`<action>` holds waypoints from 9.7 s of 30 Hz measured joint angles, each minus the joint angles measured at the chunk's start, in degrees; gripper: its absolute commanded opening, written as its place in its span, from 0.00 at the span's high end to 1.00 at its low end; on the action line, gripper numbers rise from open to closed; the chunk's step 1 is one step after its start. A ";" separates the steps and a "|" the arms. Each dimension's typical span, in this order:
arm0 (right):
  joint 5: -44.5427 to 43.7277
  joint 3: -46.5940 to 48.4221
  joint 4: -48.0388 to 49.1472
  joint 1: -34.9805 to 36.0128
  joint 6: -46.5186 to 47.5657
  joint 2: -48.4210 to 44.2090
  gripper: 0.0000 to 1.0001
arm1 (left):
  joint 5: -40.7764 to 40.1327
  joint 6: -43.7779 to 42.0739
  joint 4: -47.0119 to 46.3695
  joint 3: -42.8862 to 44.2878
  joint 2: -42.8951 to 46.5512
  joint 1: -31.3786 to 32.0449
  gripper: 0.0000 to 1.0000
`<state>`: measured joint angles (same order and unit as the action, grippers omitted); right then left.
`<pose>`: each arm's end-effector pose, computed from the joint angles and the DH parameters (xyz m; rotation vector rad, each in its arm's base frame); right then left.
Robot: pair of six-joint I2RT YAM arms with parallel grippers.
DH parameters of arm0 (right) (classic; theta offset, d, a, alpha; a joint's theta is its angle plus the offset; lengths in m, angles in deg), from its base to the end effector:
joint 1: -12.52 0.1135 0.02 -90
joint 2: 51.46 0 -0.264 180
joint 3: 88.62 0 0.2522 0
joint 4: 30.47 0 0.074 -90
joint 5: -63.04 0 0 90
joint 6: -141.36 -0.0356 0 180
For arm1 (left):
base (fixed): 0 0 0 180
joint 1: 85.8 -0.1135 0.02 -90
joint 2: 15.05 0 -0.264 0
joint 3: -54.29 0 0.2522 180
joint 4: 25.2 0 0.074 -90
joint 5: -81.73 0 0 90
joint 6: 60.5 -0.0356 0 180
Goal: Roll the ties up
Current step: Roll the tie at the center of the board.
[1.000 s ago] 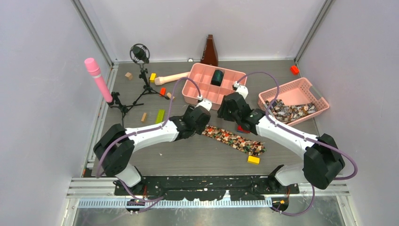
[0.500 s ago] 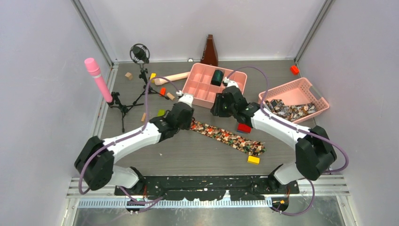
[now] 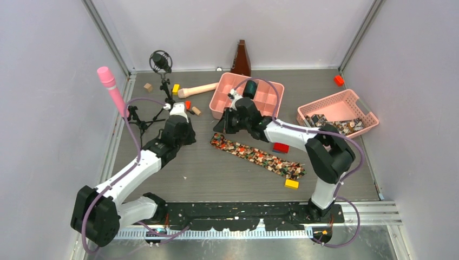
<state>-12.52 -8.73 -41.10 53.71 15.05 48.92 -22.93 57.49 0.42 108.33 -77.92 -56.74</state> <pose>0.2927 0.2679 0.2288 -0.2599 2.2710 1.0307 0.2126 -0.1078 0.2484 -0.1262 2.1614 -0.2992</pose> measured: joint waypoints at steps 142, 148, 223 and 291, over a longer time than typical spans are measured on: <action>-8.35 32.96 -37.16 7.08 45.20 25.29 0.45 | 2.91 6.08 4.46 -5.20 6.05 -10.71 0.39; -9.11 32.00 -36.59 7.13 45.07 25.29 0.26 | 3.26 6.10 4.33 -5.20 5.66 -10.75 0.40; -12.52 -5.60 7.43 6.95 0.92 -1.36 1.00 | 23.61 6.38 -10.62 -1.73 -13.46 -11.08 0.39; -22.91 -9.42 -1.42 5.57 -6.82 1.86 1.00 | 43.10 4.83 -28.00 2.89 -34.49 -7.58 0.42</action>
<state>-35.43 -18.15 -42.52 59.28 8.23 50.78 20.18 62.32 -27.58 111.21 -112.41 -64.32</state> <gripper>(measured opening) 0.029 0.627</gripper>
